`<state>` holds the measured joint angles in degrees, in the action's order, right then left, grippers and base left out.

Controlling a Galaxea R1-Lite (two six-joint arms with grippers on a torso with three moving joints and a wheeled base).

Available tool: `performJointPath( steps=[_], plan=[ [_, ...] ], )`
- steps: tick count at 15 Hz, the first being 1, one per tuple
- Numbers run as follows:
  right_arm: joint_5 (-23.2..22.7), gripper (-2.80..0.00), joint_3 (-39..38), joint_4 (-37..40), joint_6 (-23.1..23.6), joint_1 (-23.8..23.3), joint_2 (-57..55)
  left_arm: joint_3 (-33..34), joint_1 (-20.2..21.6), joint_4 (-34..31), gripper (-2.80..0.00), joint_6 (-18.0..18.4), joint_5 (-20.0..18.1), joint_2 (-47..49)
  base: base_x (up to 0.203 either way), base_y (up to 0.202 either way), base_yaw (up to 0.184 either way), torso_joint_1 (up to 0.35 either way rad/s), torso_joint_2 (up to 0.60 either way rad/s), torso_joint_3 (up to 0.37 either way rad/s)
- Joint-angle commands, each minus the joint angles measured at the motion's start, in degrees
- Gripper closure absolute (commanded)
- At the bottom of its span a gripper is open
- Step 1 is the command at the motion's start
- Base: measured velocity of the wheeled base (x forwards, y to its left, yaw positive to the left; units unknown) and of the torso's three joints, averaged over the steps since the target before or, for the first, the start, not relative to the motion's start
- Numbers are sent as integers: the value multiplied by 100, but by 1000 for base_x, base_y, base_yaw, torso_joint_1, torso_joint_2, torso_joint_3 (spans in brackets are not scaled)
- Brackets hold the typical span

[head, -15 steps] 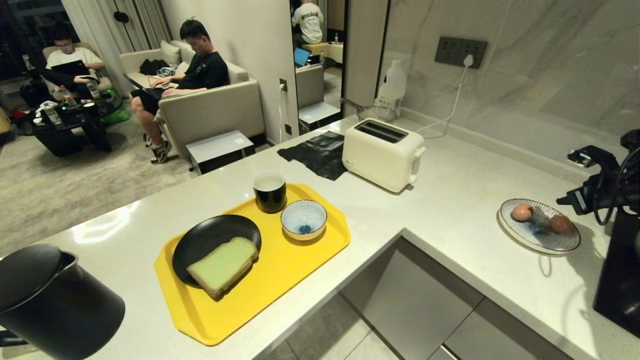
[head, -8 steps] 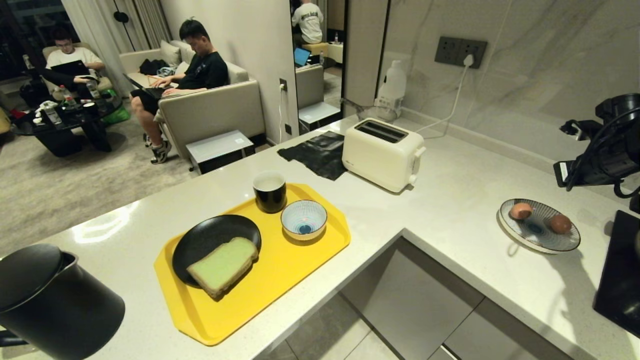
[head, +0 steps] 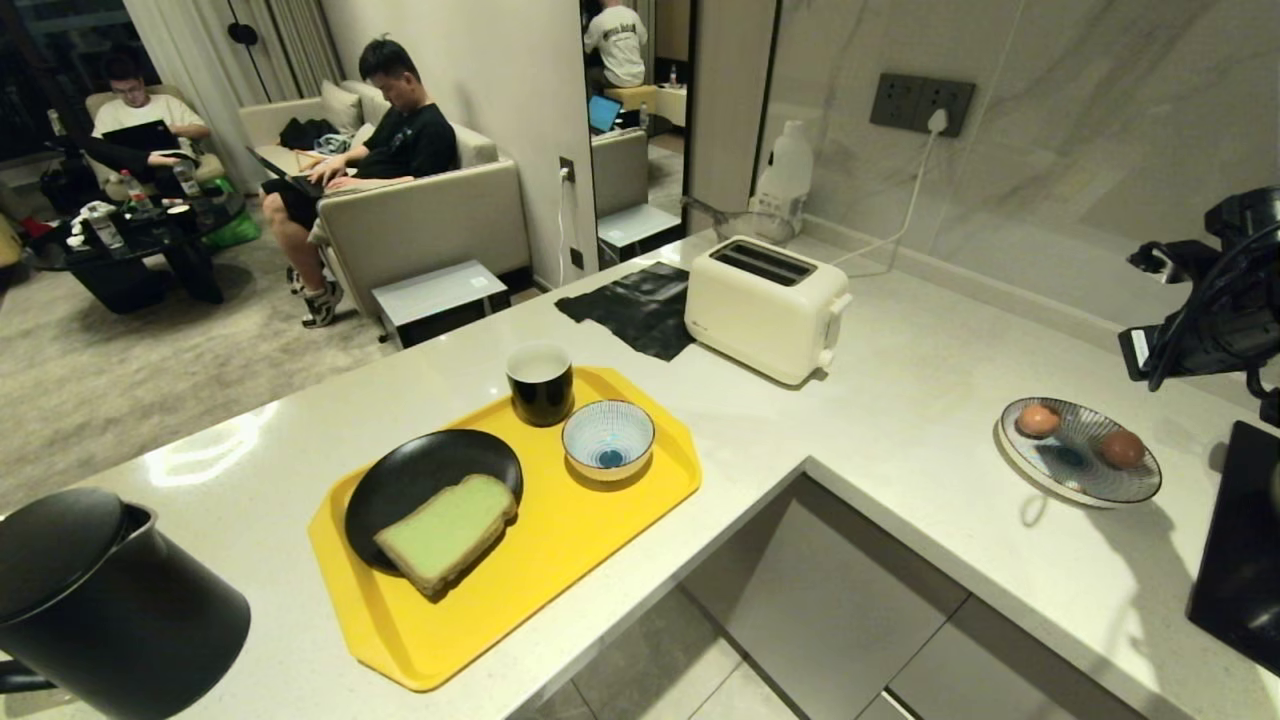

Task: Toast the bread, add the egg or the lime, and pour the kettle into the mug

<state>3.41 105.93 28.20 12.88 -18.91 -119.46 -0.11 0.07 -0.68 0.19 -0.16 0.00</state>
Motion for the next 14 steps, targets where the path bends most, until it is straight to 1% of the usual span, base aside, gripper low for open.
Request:
performJointPath(
  steps=[1, 3, 4, 5, 6, 7, 8, 9, 10, 11, 12, 13, 14],
  plan=[
    [3, 0, -32, 16, -237, 14, 63, 2, 1, -2, 0, -1, -2, -18, 0, 0, 0, 0, 0, 0],
    [85, 0, 69, 86, -827, 213, -49, 2, 1, -2, 0, -1, -2, -18, 0, 0, 0, 0, 0, 0],
    [209, -3, 107, 178, -1105, 336, -129, -6, 1, -2, 0, -1, -2, -18, 0, 0, 0, 0, 0, 0],
    [239, -280, 143, 228, -1361, 440, -220, 2, 1, -2, 0, -1, -2, -18, 0, 0, 0, 0, 0, 0],
    [249, -280, 205, 240, -1616, 541, -326, -6, 1, -2, 0, -1, -2, -18, 0, 0, 0, 0, 0, 0],
    [287, -280, 334, 245, -1981, 651, -448, 2, 1, -2, 0, -1, -2, -18, 0, 0, 0, 0, 0, 0],
    [473, -280, 472, 247, -2330, 799, -626, -3, 1, -2, 0, -1, -2, -18, 0, 0, 0, 0, 0, 0],
    [917, -280, 569, 244, -2631, 918, -819, 2, 1, -2, 0, -1, -2, -18, 0, 0, 0, 0, 0, 0],
    [1246, -280, 638, 241, -2943, 1016, -984, 2, 1, -2, 0, -1, -2, -18, 0, 0, 0, 0, 0, 0],
    [1411, -280, 666, 239, -3154, 1049, -1104, -1, 1, -2, 0, -1, -2, -18, 0, 0, 0, 0, 0, 0],
    [1624, -280, 697, 235, -3254, 1049, -1209, 2, 1, -2, 0, -1, -2, -18, 0, 0, 0, 0, 0, 0],
    [1858, -280, 708, 221, -3290, 1031, -1307, 2, 1, -2, 0, -1, -2, -18, 0, 0, 0, 0, 0, 0],
    [1916, -280, 710, 205, -3300, 986, -1363, 2, 1, -2, 0, -1, -2, -18, 0, 0, 0, 0, 0, 0]
  ],
)
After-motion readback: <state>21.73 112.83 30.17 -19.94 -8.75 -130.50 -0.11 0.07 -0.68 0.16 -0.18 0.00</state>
